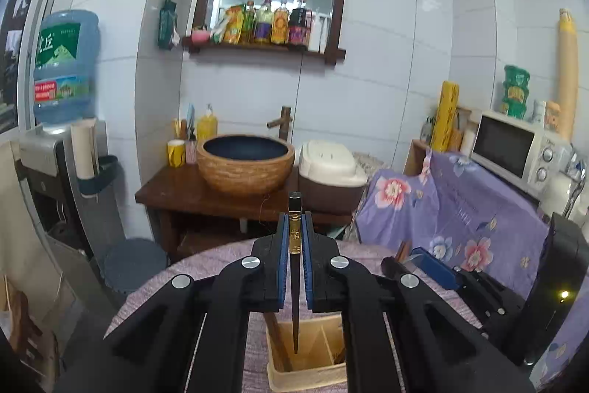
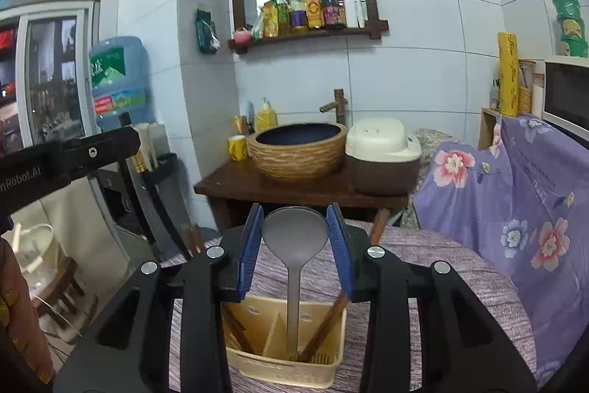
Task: Organize utensils
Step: 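Carry the black chopstick left and plastic spoon right into the caddy, open both grippers, then grasp the wooden-handled steel spoon with the right gripper while the left gripper returns to the chopsticks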
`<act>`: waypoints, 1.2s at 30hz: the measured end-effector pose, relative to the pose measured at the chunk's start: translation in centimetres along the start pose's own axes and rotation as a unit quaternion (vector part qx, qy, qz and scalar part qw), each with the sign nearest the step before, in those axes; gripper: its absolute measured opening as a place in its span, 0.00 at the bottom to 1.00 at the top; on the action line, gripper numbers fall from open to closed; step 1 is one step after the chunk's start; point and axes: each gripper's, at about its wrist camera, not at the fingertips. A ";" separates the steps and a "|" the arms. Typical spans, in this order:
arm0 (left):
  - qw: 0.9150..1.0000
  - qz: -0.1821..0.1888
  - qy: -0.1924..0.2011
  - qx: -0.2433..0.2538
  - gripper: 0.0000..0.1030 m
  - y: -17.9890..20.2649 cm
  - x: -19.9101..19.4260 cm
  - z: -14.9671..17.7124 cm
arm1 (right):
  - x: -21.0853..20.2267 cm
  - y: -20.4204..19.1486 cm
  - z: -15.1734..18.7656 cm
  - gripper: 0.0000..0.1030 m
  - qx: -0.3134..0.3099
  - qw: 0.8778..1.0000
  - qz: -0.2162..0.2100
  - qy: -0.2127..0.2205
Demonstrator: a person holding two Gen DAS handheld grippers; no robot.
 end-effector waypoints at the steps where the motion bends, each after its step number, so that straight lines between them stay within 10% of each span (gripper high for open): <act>1: 1.000 0.001 -0.006 0.000 0.08 -0.1 0.3 0.5 | 0.3 0.0 0.5 0.36 0.000 1.000 0.001 -0.002; 18: 0.997 -0.001 -0.073 0.033 0.09 -0.3 2.8 6.6 | 2.8 1.0 8.5 0.38 -0.002 0.997 0.017 -0.072; 22: 0.998 0.004 -0.057 0.033 0.51 -1.0 0.6 6.3 | 1.6 1.1 8.6 0.51 0.003 0.998 0.022 -0.057; 28: 0.999 -0.005 -0.042 0.027 0.67 -2.7 -3.2 8.1 | -2.3 0.0 9.0 0.60 -0.002 0.998 0.034 -0.046; 36: 0.992 -0.030 -0.116 0.027 0.69 -5.3 -5.4 15.4 | -8.0 -1.7 13.5 0.60 0.002 0.994 0.036 -0.107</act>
Point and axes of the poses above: each gripper's, at about its wrist camera, not at the fingertips, and x roughly the way its jaws point, y to its right, z to its underside, and after that the axes turned 9 degrees about -z, right-handed
